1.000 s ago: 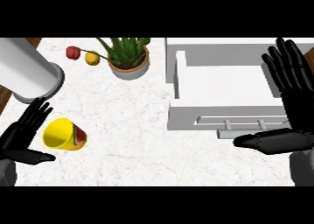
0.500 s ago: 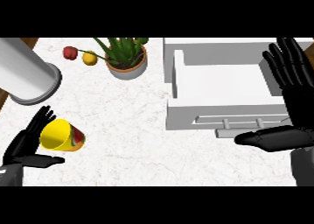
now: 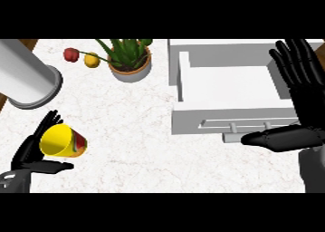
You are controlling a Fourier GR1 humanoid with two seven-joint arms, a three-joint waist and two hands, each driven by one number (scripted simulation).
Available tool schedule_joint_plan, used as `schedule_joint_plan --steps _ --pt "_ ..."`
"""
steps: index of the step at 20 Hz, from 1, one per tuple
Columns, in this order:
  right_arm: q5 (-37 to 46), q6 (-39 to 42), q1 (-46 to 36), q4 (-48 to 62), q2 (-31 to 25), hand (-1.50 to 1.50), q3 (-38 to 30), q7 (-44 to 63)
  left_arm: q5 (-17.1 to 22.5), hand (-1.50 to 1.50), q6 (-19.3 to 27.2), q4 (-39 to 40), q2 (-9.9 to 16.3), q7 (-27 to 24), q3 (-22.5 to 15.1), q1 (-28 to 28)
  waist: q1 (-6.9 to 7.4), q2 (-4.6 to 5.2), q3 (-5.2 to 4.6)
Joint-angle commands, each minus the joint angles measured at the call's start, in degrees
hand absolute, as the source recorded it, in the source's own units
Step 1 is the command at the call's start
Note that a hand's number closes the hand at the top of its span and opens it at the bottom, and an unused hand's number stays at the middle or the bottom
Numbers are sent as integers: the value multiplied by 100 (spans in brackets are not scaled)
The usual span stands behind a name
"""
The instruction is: Pick up the cup, place it into the drawer and close the drawer
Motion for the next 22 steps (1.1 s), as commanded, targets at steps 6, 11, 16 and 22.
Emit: schedule_joint_plan --steps 6,11,16,22 --pt "-189 70 -28 -126 -109 -150 -126 256 -119 -150 -641 307 -61 -953 -90 -77 -22 7 -3" --pt "-170 161 86 -114 -141 -150 -136 80 -82 -150 -503 346 -460 -861 -93 -297 -100 42 -13" --pt "-192 170 -25 20 -96 -150 -126 -7 29 150 -1389 224 -504 -706 -151 -476 -22 39 -8" --pt "-41 132 287 -177 -133 -150 -121 32 -59 150 461 -257 -623 -1653 -53 -243 -20 2 0"
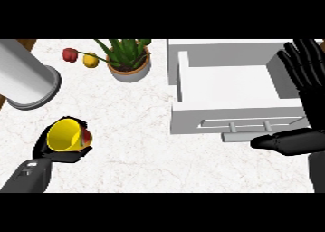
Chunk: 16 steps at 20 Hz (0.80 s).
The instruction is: Pick up the cup, place it into the drawer and close the drawer
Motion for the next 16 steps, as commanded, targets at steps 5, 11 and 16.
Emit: schedule_joint_plan --steps 5,11,16 --pt "91 -28 -59 189 -44 -150 -82 -94 264 150 954 -88 -355 -1443 467 169 56 -1 6" --pt "-59 -20 -144 192 -114 -150 -249 -4 848 150 1515 -327 -1009 -1382 1049 -174 109 -41 22" --pt "-81 142 89 86 -173 -150 -195 16 737 150 1068 -573 -978 -810 757 -810 101 -59 31"
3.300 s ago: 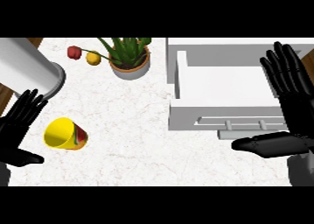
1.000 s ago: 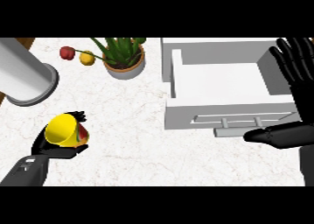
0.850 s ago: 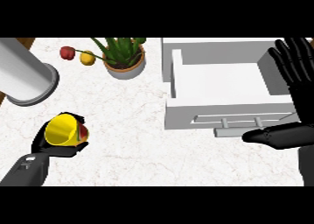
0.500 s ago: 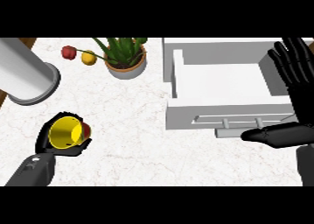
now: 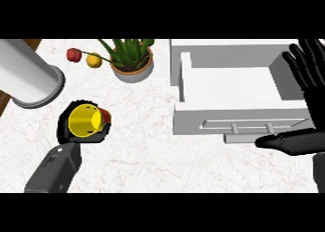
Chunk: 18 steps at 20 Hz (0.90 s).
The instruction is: Pick up the cup, place it into the drawer and close the drawer
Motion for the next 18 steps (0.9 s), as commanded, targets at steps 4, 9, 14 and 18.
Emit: schedule_joint_plan --steps 4,9,14,18 --pt "175 -6 113 31 5 -150 37 -107 -44 150 29 -894 -626 364 -417 -637 130 -63 19" --pt "83 -43 162 -109 -20 -150 -84 3 -18 150 67 -1743 -602 1692 -710 -1310 152 -86 22" --pt "182 12 297 34 62 -150 -3 -256 257 150 909 -2374 -879 2667 -1305 -1888 76 -72 20" --pt "119 -77 40 182 -1 -150 -161 -128 290 150 1248 -2904 -877 3395 -1659 -2071 104 -75 20"
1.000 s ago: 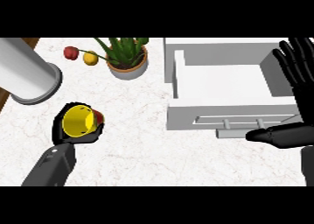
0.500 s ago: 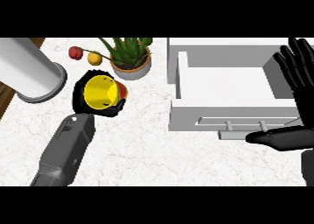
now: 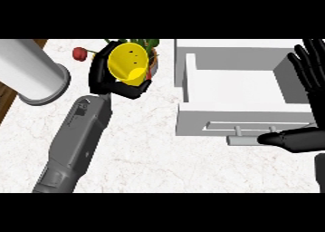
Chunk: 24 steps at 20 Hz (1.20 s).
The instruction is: Pick up the cup, place it into the drawer and close the drawer
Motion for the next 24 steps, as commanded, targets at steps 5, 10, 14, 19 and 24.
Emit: schedule_joint_plan --steps 5,10,14,19,24 --pt "89 1 -119 92 40 -150 79 -143 -108 150 810 -304 -212 1149 -462 -1431 -265 16 32" --pt "53 89 -137 191 37 -150 118 -187 -199 150 1266 88 -203 2001 -631 -1821 -439 65 33" --pt "12 146 -242 258 3 -150 128 -147 29 150 1840 906 -219 2557 -1202 -2658 -554 102 31" --pt "104 34 -566 366 89 -150 214 -183 375 150 1826 1997 -228 2434 -1567 -3018 -689 196 30" --pt "-1 129 -590 253 136 -150 321 -137 573 150 1416 2457 -230 2451 -2261 -2858 -917 233 31"
